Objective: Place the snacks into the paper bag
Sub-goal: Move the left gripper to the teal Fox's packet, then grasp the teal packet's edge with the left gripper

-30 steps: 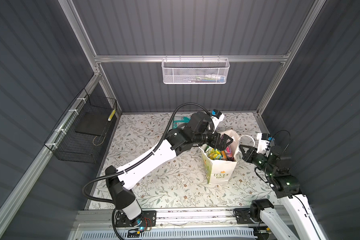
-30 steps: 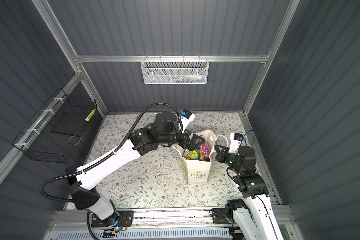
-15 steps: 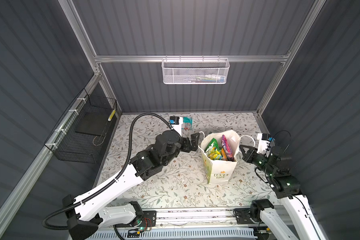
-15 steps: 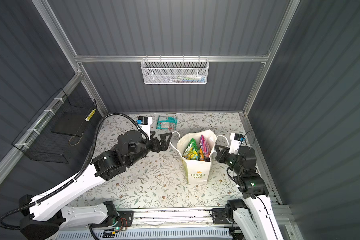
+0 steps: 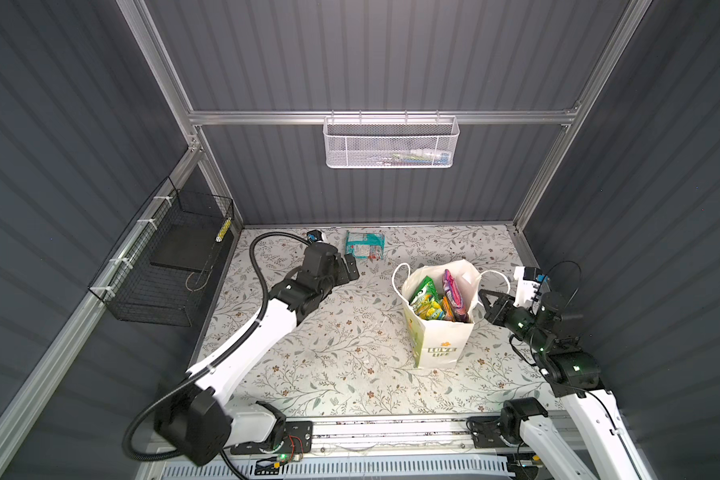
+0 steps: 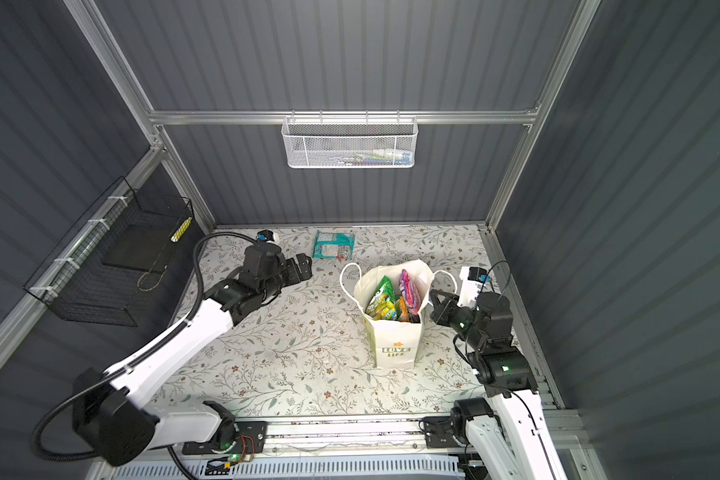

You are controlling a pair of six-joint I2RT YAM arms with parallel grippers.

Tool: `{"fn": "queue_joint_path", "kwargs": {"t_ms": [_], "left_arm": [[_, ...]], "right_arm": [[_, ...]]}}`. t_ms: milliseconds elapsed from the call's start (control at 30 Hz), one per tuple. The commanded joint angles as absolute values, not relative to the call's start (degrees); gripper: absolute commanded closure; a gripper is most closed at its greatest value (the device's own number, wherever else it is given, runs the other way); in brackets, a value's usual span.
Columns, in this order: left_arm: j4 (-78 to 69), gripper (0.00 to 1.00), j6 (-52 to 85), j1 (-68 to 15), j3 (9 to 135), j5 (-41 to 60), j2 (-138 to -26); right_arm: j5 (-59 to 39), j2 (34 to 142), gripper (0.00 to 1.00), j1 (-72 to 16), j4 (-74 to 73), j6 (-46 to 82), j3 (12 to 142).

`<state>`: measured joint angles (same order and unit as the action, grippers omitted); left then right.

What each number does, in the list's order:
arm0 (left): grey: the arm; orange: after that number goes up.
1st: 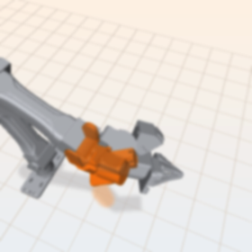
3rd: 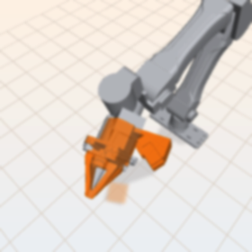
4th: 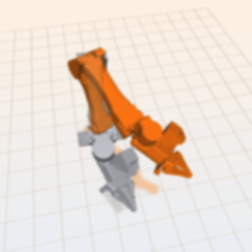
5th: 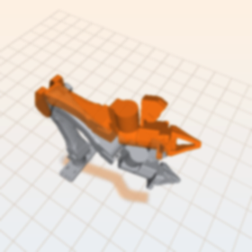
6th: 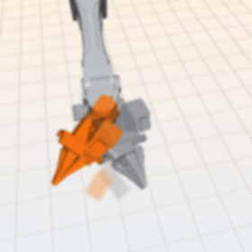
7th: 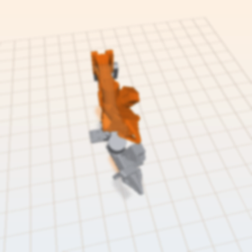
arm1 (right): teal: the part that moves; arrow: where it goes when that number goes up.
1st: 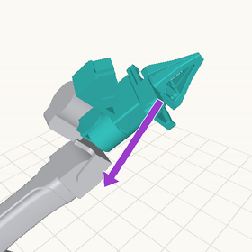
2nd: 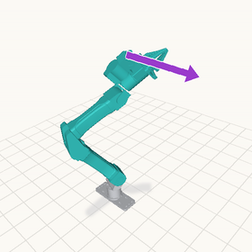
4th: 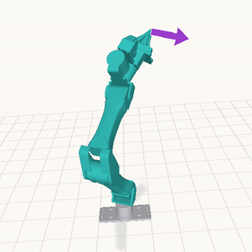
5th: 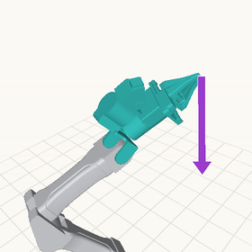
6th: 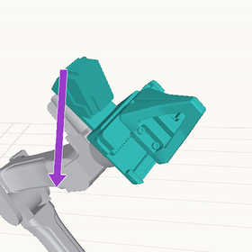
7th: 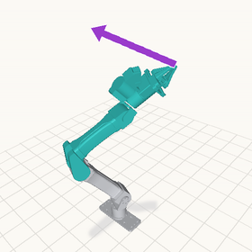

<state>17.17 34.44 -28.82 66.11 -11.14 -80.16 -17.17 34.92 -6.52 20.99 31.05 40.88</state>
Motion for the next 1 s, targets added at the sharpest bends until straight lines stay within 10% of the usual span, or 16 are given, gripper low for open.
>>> {"fn": "queue_joint_path", "kwargs": {"t_ms": [0, 967], "left_arm": [[13.5, 0.0, 33.9, -24.5, 70.9, -1.3, -87.4], [19.0, 0.01, 27.7, -10.3, 121.0, 21.1, -145.9]], "right_arm": [[-17.7, 34.5, 1.0, -6.9, 21.4, 30.8, 40.3], [-18.7, 35.6, 1.0, -6.9, 20.4, 31.2, 39.8]]}}
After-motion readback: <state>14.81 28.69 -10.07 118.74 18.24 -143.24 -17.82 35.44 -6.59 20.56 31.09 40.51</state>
